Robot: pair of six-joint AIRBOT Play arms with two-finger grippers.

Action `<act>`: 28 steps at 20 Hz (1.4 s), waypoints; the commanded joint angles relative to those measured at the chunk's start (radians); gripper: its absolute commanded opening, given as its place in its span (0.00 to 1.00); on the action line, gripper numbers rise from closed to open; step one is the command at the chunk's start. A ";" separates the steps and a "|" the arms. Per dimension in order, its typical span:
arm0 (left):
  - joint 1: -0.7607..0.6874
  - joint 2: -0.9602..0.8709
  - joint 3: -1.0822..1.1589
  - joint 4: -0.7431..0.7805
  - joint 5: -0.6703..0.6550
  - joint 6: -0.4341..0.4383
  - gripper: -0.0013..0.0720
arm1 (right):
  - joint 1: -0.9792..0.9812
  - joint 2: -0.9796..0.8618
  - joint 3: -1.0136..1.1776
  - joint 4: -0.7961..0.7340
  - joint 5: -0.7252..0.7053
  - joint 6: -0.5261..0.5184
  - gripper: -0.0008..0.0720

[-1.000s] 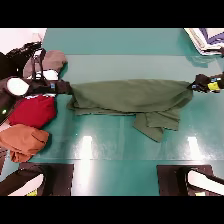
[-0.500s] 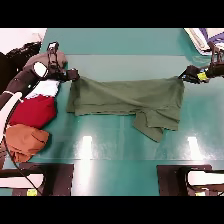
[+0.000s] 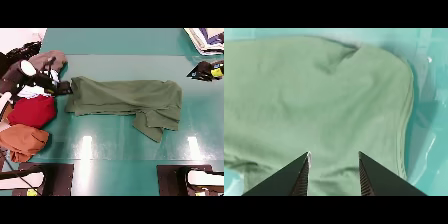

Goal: Fold the shirts.

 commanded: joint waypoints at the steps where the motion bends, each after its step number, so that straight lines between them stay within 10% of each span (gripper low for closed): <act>1: 0.012 0.103 -0.235 -0.140 -0.020 0.068 0.69 | -0.015 0.049 0.004 0.003 0.054 -0.024 0.51; 17: -0.025 0.101 -0.431 -0.386 0.214 0.218 0.66 | -0.003 0.059 0.004 0.003 0.121 -0.023 0.51; 19: -0.023 0.101 -0.398 -0.385 0.169 0.220 0.15 | -0.003 0.059 0.004 0.003 0.124 -0.023 0.51; 20: -0.023 0.101 -0.370 -0.386 0.131 0.220 0.05 | -0.009 0.059 0.004 0.002 0.133 -0.023 0.51; 28: -0.024 0.208 -0.117 -0.362 -0.003 0.230 0.05 | -0.196 0.122 -0.223 -0.008 0.111 -0.024 0.51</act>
